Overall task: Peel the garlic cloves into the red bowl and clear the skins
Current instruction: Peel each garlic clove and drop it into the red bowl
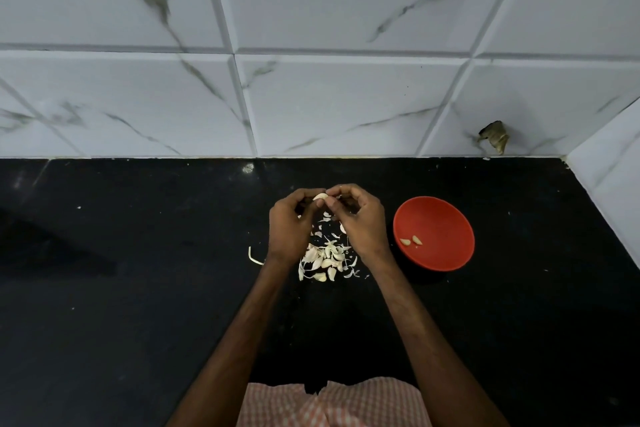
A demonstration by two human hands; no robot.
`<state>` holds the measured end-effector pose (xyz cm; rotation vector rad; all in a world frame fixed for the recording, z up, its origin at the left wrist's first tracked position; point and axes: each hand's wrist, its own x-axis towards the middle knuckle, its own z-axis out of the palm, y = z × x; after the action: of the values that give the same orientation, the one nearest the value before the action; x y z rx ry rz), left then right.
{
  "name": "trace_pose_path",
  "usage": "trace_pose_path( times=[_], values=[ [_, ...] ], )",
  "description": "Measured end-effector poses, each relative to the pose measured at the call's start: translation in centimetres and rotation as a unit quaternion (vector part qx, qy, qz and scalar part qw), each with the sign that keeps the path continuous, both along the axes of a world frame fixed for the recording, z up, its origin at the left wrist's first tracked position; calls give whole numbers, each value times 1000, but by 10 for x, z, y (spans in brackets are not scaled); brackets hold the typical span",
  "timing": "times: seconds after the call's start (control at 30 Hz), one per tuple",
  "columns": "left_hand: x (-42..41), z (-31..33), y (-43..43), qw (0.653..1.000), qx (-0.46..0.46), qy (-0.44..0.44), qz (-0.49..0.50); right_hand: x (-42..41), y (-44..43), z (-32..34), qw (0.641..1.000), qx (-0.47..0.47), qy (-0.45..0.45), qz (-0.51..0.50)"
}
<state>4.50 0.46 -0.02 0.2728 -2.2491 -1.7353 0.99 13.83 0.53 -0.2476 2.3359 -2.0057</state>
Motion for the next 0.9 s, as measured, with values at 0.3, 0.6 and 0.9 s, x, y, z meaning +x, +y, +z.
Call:
trace_pose_path(
  times=[0.3, 0.6, 0.9],
  values=[
    [2, 8, 7, 1000, 19, 1, -5, 0, 1, 0, 1000, 7, 4, -27],
    [2, 9, 11, 999, 27, -17, 8, 1, 0, 3, 998, 33, 48, -31],
    [0, 6, 15, 987, 149, -36, 46, 2, -1, 4, 997, 38, 47, -44]
  ],
)
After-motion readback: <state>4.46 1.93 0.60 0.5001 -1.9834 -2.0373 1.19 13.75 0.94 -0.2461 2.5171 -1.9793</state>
